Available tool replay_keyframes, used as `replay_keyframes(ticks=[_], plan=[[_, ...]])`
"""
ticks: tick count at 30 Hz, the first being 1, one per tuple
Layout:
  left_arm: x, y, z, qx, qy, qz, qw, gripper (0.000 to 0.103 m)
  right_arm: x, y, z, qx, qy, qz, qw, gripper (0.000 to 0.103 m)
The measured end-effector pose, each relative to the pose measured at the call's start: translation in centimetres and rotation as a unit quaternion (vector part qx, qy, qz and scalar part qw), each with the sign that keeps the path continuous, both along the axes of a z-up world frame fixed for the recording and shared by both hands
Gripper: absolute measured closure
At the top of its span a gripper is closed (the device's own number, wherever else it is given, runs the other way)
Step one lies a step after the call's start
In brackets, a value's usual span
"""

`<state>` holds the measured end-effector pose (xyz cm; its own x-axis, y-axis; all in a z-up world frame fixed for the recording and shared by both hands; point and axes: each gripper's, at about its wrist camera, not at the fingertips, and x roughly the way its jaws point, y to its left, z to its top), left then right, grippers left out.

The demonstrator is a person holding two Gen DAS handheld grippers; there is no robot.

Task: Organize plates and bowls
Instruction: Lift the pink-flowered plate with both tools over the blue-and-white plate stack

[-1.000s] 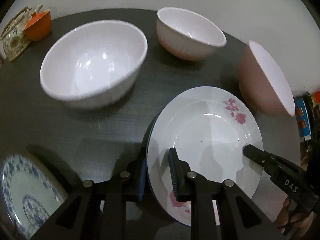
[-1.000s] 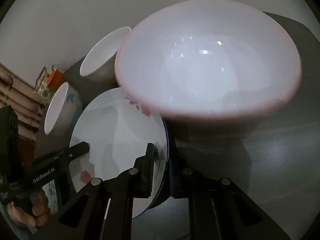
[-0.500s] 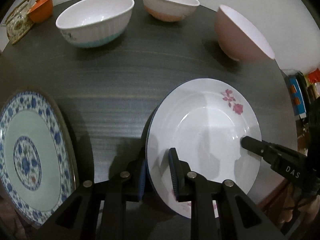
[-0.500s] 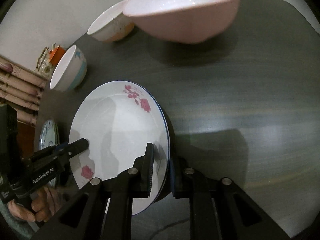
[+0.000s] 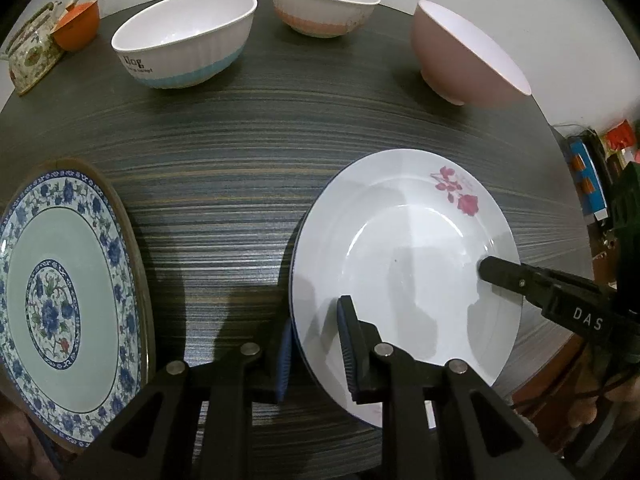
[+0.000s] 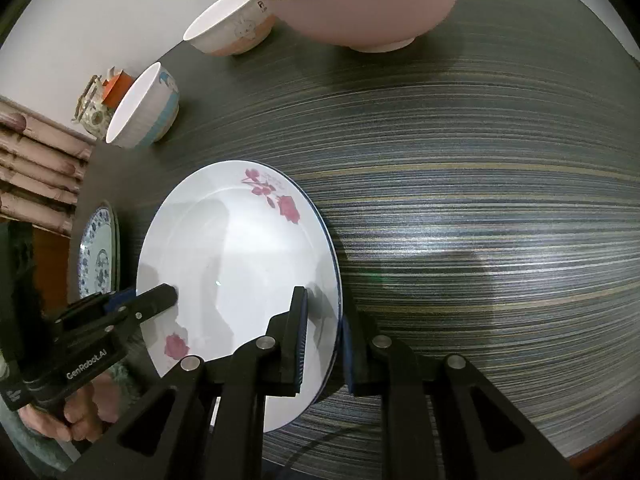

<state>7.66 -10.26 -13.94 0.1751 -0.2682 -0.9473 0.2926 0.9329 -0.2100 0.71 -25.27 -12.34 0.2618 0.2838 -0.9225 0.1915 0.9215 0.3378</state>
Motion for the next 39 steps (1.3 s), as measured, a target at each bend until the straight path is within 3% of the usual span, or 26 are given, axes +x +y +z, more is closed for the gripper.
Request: replay_keyframes(ticks=[15, 39], plan=[[-1.0, -1.5, 0.2, 0.01, -0.019, -0.007, 0.9998, 0.084, -0.3, 0.8, 0.0, -0.016, -0.014, -0.014, 1.0, 0.088], [-1.6, 3.3, 3.6, 0.011, -0.049, 0.02, 0.9985, 0.084, 0.0, 1.9, 2.2, -0.026, -0.046, 0.001, 0.999, 0.089]])
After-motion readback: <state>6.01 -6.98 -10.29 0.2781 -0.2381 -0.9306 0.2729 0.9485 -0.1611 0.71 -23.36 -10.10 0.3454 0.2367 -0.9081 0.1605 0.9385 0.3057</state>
